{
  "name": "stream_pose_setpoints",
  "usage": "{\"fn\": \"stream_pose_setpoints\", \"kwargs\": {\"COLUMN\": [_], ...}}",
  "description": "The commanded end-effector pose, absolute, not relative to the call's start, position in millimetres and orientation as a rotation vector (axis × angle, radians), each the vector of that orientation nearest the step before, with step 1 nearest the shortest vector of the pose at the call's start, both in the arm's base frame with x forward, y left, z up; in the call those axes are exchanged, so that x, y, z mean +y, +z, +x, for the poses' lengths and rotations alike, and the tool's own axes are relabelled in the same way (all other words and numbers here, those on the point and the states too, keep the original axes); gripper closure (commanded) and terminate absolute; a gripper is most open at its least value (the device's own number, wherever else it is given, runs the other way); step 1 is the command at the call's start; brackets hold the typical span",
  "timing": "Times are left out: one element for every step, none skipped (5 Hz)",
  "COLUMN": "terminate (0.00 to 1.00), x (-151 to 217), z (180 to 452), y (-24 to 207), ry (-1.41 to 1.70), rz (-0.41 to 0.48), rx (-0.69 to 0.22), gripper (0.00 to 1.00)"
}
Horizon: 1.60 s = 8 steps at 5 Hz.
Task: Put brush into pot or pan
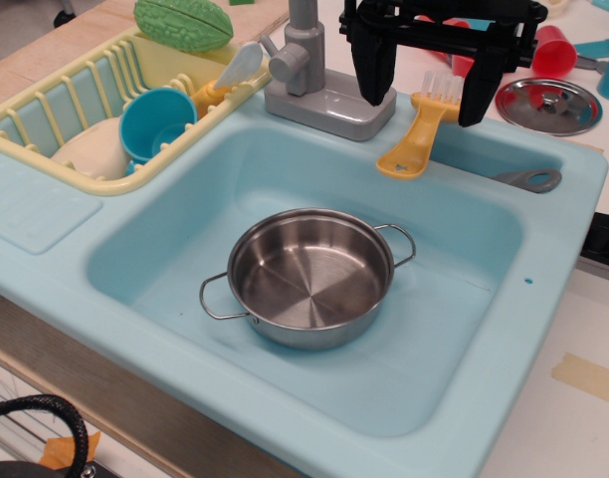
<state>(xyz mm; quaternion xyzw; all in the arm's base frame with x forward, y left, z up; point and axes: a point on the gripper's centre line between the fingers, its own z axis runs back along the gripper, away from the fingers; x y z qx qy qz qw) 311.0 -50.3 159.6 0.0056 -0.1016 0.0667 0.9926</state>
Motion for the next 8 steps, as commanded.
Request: {"fn": "stream_pose_setpoints", "kwargs": {"terminate": [0.0,0.0,0.0,0.0,0.0,0.0,0.0,0.0], "x": [-50,-49,-45,-44,-41,-39,-38,-39], "z": [311,313,315,321,331,337,342,343], "y": [160,156,153,150,144,136,129,126], "ry": [0.134,0.147,0.15,0.138,0.117,0.111,0.104,0.111], "rz": [0.011,0.025,0.01,0.012,0.008,-0.013,-0.027,-0.029], "rx": [-0.204,-0.2,-0.222,-0.232,-0.233,-0.238,-0.239,-0.262], "gripper": [0.0,0.0,0.0,0.0,0.0,0.0,0.0,1.0]}}
